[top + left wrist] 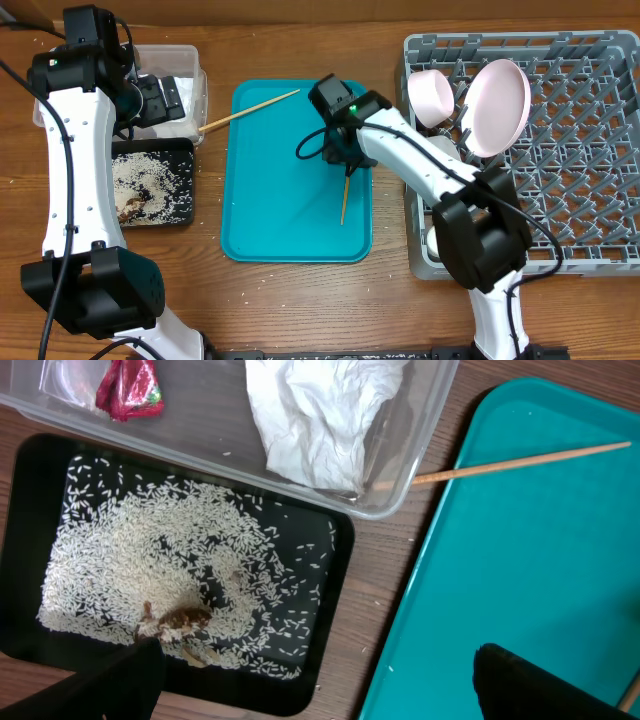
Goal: Sort waste into correct bins and load items into the dishwasher
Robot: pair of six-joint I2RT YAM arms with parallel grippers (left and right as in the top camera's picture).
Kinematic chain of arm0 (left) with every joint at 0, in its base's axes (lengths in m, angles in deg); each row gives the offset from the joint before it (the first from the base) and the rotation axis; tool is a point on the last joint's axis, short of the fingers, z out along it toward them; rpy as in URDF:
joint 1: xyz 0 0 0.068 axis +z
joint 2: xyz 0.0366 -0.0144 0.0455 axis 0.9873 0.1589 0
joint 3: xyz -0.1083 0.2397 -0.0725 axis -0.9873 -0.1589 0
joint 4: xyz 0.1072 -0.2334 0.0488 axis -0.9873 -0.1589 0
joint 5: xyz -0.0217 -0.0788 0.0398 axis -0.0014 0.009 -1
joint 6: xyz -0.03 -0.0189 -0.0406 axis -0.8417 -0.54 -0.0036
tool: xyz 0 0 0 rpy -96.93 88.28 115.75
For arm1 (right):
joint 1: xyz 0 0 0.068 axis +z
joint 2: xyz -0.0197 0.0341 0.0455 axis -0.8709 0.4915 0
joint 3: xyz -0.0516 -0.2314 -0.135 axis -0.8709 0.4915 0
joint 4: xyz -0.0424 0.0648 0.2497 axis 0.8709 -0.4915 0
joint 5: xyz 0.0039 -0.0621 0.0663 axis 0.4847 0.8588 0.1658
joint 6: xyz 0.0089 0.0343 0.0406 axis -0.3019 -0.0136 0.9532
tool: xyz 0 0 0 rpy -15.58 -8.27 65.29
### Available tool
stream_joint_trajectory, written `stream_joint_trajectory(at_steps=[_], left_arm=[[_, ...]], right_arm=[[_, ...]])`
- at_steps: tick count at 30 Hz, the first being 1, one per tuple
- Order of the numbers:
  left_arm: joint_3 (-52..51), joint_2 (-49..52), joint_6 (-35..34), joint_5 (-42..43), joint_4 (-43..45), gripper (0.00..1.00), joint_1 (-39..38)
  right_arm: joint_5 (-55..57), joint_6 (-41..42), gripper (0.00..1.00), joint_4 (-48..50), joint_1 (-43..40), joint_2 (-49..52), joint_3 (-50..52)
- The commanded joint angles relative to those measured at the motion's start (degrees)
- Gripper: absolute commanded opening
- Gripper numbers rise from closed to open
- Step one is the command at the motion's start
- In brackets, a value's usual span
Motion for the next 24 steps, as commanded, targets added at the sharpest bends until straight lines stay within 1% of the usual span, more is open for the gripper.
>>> stream_joint_trajectory(at_steps=[1, 3, 5, 7, 8, 9, 15, 17, 19, 21, 24], left_arm=[[0.02, -0.13, 1.29, -0.33, 0.02, 1.0, -0.11], [0.02, -0.13, 1.29, -0.33, 0.02, 1.0, -0.11], [0.02, -0.13, 1.29, -0.33, 0.02, 1.0, -0.11], [0.02, -0.13, 1.29, -0.33, 0.02, 1.0, -0.11], [0.02, -0.13, 1.29, -0.33, 0.02, 1.0, -0.11], [0.02, -0.13, 1.29, -0.33, 0.02, 1.0, -0.11], [0.02, -0.13, 1.29, -0.33, 0.02, 1.0, -0.11], [0.02, -0.13, 1.29, -0.33, 0.02, 1.0, -0.11], [0.02, -0.13, 1.29, -0.33, 0.02, 1.0, -0.11], [0.02, -0.13, 1.29, -0.33, 0.02, 1.0, -0.11], [0.02, -0.13, 1.29, -0.33, 0.02, 1.0, -0.11]], right_arm=[[0.81, -0.26, 0.38, 0.61, -0.11, 3.19, 2.51], [0.76, -0.24, 0.37, 0.72, -0.11, 4.09, 2.86], [0.31, -0.26, 0.31, 0.96, -0.11, 4.31, 2.97], [-0.57, -0.24, 0.13, 1.07, -0.11, 4.37, 2.97], [-1.03, -0.22, 0.08, 0.96, -0.11, 4.37, 2.97], [-1.9, -0.22, 0.04, 0.76, -0.11, 4.37, 2.99], [-3.8, -0.24, 0.04, -1.2, 0.0, 4.15, 2.8], [-3.8, -0.26, 0.04, -3.56, -0.22, 3.1, 0.96], [-3.82, -1.46, 0.04, -6.43, -0.66, 1.22, -1.97], [-3.8, -3.13, 0.04, -10.69, -1.31, -1.92, -6.95], [-2.89, -4.74, 0.04, -18.36, -2.64, -6.97, -16.48]])
